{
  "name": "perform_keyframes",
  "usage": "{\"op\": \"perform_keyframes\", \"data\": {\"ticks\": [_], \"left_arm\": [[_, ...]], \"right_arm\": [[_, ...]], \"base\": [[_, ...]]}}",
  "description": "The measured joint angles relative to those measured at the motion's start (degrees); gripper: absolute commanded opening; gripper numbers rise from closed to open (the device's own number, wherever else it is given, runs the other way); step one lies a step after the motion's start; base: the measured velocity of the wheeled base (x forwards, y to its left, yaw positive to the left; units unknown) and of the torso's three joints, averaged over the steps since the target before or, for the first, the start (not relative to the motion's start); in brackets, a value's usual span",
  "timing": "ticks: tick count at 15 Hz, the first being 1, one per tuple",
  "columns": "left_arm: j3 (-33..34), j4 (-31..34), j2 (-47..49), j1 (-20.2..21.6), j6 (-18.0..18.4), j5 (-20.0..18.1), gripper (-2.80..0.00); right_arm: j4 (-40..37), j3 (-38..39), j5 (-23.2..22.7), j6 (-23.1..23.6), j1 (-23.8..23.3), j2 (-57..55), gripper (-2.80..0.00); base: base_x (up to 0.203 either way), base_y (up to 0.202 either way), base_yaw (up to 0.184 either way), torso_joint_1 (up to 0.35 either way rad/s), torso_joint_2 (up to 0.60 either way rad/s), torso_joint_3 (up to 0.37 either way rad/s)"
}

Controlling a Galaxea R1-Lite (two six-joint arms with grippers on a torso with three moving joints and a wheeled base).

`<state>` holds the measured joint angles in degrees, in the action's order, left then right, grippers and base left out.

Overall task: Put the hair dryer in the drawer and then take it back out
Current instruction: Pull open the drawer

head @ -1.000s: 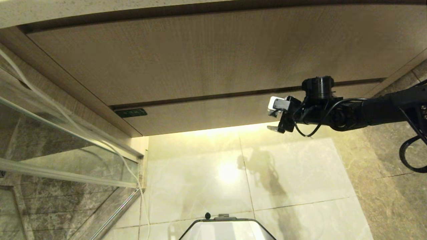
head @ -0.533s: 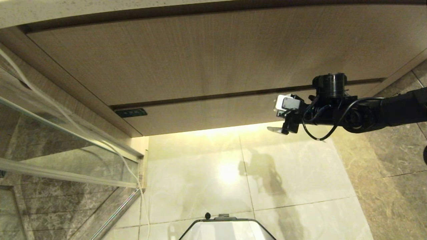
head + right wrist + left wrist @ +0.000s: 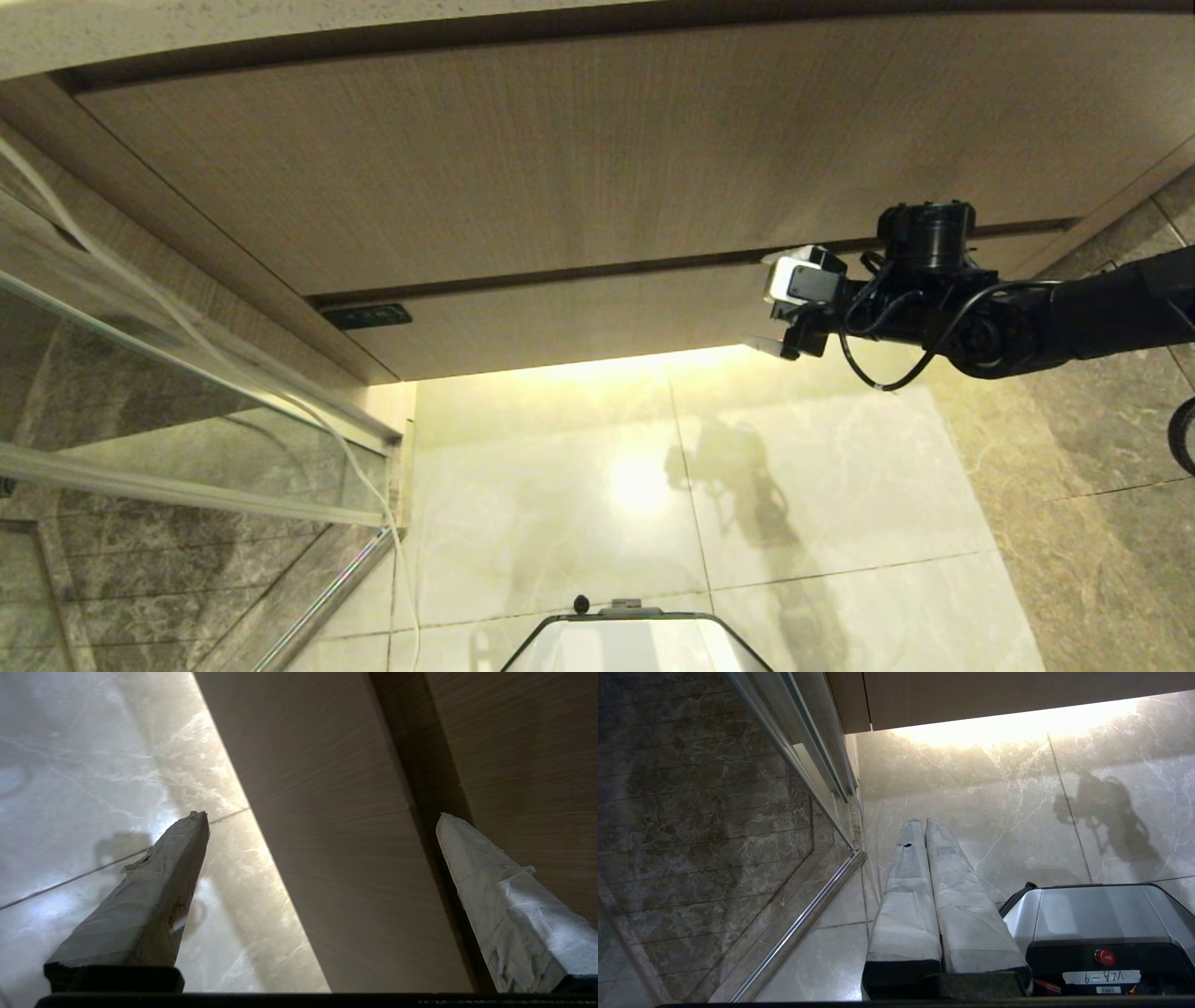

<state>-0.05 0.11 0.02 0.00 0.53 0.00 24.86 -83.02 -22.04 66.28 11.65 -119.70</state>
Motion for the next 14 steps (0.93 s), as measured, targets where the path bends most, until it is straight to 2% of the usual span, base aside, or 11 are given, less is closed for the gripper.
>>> {"op": "perform_keyframes", "data": {"ticks": [14], "left_arm": [[0.0, 0.0, 0.0, 0.0, -0.01, 0.0, -2.8]], "right_arm": [[5.86, -5.76, 0.41, -1.48, -1.11, -6.9, 0.0]], "base": [[0.0, 0.0, 0.0, 0.0, 0.0, 0.0]]}}
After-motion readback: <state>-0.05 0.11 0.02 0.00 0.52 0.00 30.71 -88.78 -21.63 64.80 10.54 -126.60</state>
